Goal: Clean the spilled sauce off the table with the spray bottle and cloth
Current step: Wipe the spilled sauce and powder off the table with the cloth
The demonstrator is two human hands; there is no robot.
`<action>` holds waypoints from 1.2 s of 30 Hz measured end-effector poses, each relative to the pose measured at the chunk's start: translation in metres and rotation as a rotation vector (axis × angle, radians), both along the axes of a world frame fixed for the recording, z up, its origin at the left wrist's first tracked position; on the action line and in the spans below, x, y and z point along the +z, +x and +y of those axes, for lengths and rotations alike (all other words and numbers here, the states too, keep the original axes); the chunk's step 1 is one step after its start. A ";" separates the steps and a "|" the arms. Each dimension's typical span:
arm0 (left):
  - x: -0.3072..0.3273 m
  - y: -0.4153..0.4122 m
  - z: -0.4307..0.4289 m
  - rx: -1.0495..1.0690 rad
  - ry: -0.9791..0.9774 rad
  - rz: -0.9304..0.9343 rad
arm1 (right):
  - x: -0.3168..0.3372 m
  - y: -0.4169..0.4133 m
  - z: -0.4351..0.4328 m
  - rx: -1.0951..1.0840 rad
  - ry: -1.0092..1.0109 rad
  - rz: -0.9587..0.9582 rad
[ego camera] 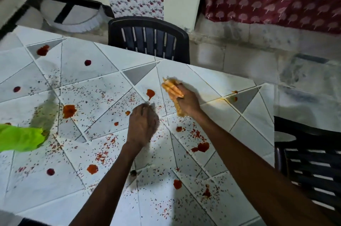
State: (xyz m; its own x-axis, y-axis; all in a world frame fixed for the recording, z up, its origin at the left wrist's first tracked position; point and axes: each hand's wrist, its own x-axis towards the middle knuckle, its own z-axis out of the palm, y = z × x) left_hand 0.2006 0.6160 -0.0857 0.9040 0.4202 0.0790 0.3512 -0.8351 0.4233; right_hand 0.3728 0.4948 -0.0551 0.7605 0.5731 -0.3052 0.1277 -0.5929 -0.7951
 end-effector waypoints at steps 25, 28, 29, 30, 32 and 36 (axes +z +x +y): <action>0.007 -0.079 0.083 0.261 -0.020 0.169 | 0.006 -0.038 -0.047 -0.174 -0.117 -0.093; 0.005 -0.092 0.089 0.279 -0.084 0.263 | 0.002 -0.066 0.005 -0.163 -0.047 -0.065; 0.005 -0.096 0.090 0.272 -0.089 0.260 | 0.002 -0.077 0.024 -0.128 -0.036 -0.055; 0.005 -0.097 0.090 0.263 -0.090 0.255 | 0.002 -0.087 0.040 -0.073 -0.029 -0.041; 0.006 -0.098 0.090 0.260 -0.079 0.251 | -0.001 -0.107 0.065 0.065 -0.025 0.007; 0.007 -0.096 0.090 0.258 -0.081 0.282 | 0.000 -0.136 0.076 0.281 -0.019 0.140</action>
State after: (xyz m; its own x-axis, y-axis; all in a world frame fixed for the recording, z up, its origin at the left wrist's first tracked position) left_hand 0.1044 0.7062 -0.0792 0.7490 0.6315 -0.2004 0.6576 -0.6718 0.3410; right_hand 0.2366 0.5706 -0.0546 0.5229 0.7482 -0.4082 0.1789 -0.5646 -0.8057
